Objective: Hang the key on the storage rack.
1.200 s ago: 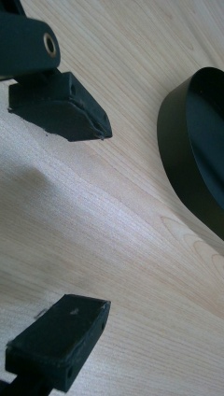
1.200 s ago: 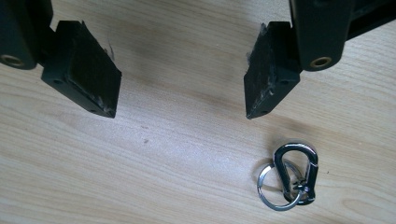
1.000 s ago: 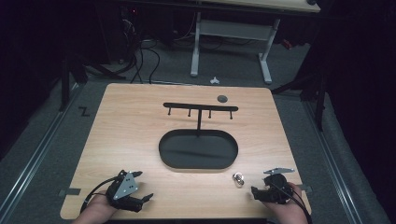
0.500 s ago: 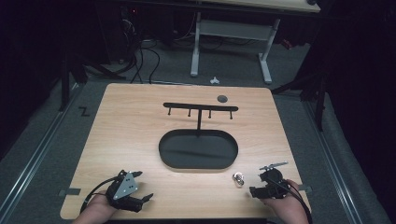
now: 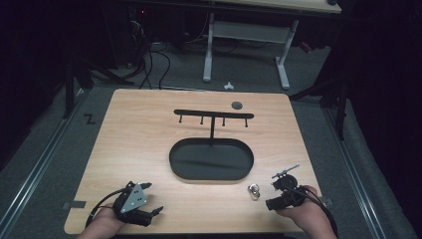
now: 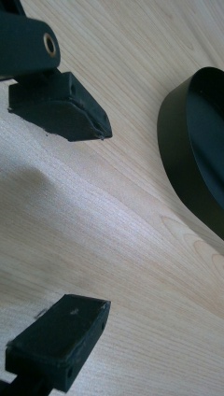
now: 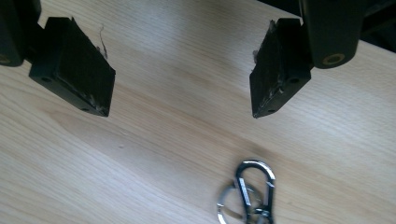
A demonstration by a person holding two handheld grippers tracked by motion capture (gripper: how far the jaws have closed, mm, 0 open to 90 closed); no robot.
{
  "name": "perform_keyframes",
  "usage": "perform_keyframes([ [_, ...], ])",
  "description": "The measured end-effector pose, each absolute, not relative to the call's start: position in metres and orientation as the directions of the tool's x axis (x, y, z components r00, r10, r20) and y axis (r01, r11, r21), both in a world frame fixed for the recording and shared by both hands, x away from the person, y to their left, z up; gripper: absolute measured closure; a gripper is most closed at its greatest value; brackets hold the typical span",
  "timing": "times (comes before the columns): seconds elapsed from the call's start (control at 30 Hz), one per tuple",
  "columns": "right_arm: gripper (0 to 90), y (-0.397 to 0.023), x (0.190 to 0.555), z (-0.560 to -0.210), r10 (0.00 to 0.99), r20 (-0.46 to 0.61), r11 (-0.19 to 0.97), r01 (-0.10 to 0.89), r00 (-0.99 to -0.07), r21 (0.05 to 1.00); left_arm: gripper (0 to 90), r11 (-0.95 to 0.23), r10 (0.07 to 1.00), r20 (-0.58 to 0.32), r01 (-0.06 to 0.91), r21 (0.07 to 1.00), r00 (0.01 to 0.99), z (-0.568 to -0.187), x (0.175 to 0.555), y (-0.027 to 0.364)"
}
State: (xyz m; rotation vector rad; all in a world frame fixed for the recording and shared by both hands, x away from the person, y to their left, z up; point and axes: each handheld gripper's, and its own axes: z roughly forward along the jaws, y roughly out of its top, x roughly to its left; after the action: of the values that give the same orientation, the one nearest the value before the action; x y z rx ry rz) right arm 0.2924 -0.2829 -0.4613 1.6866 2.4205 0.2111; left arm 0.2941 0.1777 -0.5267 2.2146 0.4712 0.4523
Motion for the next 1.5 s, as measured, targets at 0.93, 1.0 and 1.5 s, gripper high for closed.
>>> perform_keyframes([
  [0.93, 39.5, -0.232, 0.316, -0.479, 0.873, -0.111, 0.488, 0.853, -0.475, 0.184, 15.3, -0.602, 0.47, 0.165, 0.179, 0.778, 0.867, -0.527, 0.294, 0.178],
  [1.0, 42.7, -0.229, 0.319, -0.48, 0.868, -0.114, 0.496, 0.851, -0.482, 0.173, 15.3, -0.602, 0.47, 0.165, 0.178, 0.778, 0.867, -0.527, 0.294, 0.178],
  [1.5, 54.8, -0.226, 0.332, -0.488, 0.854, -0.131, 0.517, 0.847, -0.503, 0.12, 15.3, -0.603, 0.468, 0.164, 0.178, 0.778, 0.868, -0.527, 0.294, 0.178],
])
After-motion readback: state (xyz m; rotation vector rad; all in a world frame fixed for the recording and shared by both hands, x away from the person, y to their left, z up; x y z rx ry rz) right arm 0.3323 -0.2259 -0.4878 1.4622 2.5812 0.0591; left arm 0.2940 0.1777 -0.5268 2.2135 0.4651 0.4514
